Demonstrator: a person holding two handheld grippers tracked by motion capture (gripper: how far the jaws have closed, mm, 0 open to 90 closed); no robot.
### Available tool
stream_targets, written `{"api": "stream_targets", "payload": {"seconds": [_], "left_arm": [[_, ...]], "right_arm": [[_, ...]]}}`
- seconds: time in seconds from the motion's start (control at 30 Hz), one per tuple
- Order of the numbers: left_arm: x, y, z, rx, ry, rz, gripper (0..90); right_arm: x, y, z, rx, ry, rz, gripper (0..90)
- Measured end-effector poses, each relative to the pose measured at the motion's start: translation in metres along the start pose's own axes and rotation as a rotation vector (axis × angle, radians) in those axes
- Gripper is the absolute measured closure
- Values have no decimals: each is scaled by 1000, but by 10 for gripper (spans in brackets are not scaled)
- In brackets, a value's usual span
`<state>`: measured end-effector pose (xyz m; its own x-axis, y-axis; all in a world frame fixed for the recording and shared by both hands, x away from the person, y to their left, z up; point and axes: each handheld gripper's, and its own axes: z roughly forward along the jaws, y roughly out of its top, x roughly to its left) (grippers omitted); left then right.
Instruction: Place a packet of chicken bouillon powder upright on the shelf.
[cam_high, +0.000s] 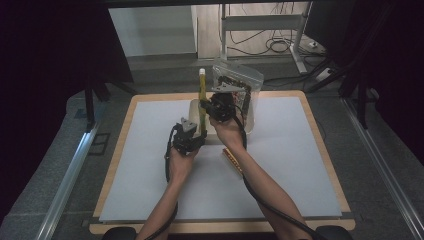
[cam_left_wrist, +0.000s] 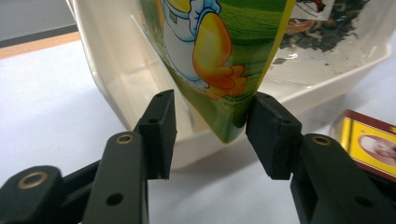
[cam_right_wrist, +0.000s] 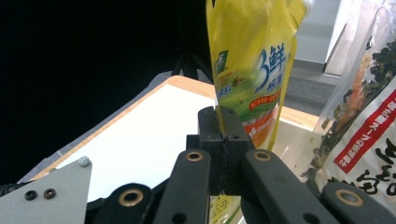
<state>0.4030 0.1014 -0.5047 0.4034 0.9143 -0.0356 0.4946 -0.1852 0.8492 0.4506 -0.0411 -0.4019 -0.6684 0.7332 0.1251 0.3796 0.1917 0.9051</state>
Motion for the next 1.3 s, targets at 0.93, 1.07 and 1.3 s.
{"api": "stream_targets", "payload": {"seconds": [0.93,1.07,1.3], "left_arm": [[13,13,4,47,9,15,437],[15,16,8,60,26,31,429],[15,16,2,49,13,19,417]], "right_arm": [[-9,-2,9,-31,-14,2,898],[-9,-2,11,-27,-30,-21,898],[-10,-4,13,-40,-51,-43,898]]}}
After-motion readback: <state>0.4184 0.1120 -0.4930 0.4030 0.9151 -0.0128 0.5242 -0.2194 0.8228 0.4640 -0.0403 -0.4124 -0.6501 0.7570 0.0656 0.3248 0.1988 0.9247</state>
